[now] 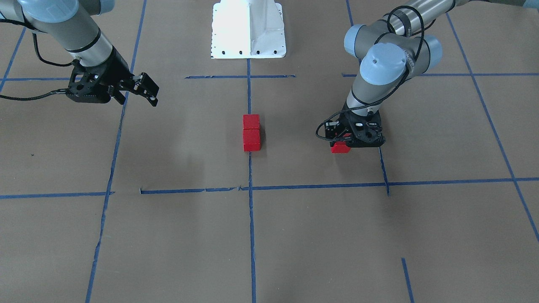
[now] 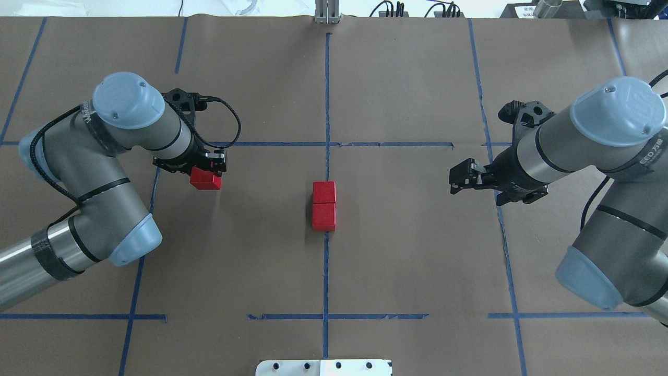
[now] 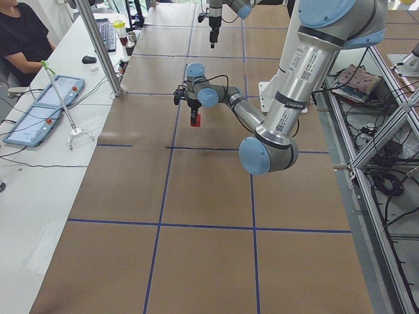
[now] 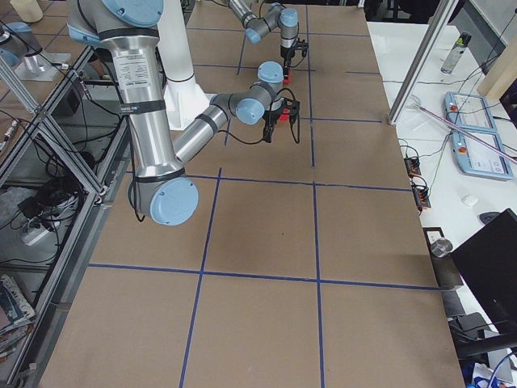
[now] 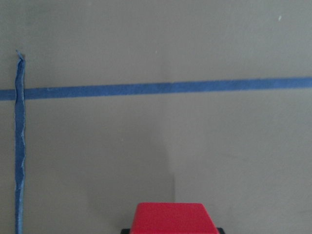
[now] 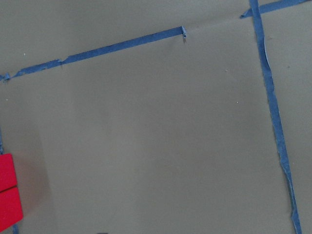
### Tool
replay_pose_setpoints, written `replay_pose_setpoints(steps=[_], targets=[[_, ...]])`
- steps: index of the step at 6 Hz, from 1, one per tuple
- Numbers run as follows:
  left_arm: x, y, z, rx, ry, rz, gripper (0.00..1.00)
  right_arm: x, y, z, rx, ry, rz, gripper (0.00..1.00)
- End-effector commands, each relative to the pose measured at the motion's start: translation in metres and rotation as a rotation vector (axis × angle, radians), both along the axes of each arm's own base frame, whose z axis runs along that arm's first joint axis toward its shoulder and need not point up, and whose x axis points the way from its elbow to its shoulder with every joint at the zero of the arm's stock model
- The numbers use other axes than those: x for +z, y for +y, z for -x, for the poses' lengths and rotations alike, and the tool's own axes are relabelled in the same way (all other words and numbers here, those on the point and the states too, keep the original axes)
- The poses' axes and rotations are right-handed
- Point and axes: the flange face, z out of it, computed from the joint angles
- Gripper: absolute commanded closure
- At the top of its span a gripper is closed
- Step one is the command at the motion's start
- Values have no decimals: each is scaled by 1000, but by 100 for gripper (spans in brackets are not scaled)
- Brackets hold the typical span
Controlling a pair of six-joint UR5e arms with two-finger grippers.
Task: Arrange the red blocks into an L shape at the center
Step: 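Carry the cube with the left gripper beside the farther stacked cube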
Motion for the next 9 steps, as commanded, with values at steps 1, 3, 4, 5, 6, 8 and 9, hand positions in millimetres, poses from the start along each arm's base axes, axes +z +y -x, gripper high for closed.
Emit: replay_pose_setpoints(steps=[1,3,4,5,6,8,9], targets=[[-44,1,-16,-174,37,172,100,1,0,-2,2,2,1,0],[-70,35,-68,-429,57,410,100,10,2,-3,-1,14,10,0],[-77,38,-73,-560,96,548,100,10,2,-3,0,15,12,0],[-84,51,-89,-670,115,696,100,10,2,-3,0,14,11,0],[-95,49,-102,-761,129,801,100,11,2,-3,0,16,13,0],[-96,35,-124,-872,84,908,100,10,2,-2,0,16,11,0],[-93,34,-125,-891,45,916,97,9,2,-2,1,14,8,0]])
